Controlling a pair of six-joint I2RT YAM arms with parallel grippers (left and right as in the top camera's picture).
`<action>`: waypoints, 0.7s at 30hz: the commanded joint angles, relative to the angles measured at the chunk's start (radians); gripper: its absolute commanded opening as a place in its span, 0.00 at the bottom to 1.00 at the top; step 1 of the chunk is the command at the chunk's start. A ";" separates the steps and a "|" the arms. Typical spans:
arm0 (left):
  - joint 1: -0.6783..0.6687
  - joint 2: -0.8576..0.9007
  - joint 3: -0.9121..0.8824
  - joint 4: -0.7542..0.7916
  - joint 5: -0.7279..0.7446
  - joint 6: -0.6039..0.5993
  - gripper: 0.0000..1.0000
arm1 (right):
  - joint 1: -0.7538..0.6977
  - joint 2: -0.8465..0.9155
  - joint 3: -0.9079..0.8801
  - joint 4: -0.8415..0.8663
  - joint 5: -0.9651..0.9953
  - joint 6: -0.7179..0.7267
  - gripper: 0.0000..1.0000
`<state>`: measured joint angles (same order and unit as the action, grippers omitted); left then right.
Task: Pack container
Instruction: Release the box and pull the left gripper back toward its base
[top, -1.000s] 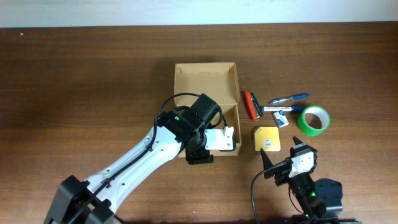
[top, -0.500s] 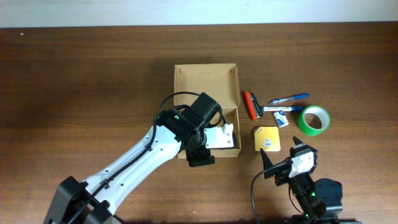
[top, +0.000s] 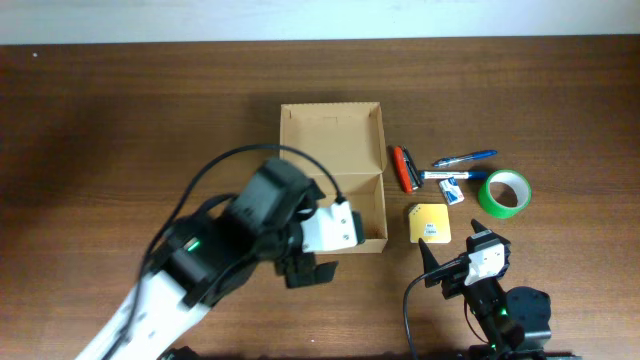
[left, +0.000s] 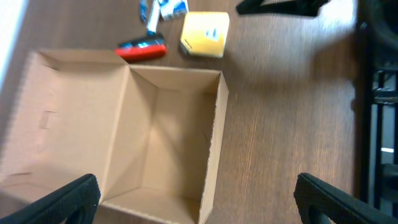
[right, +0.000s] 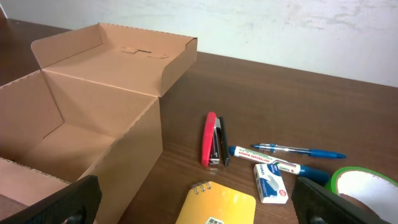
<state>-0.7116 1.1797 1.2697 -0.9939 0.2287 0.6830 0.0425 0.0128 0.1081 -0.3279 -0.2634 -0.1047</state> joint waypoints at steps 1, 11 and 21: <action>-0.002 -0.088 0.022 -0.027 0.018 -0.018 1.00 | 0.003 -0.009 -0.008 0.003 0.005 0.008 0.99; -0.002 -0.211 0.022 -0.182 -0.043 -0.159 1.00 | 0.003 -0.009 -0.008 0.003 0.005 0.008 0.99; -0.002 -0.211 0.022 -0.211 -0.157 -0.630 1.00 | 0.003 -0.009 -0.008 0.003 0.005 0.008 0.99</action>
<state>-0.7116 0.9722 1.2701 -1.2079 0.1146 0.2722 0.0425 0.0128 0.1081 -0.3279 -0.2634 -0.1047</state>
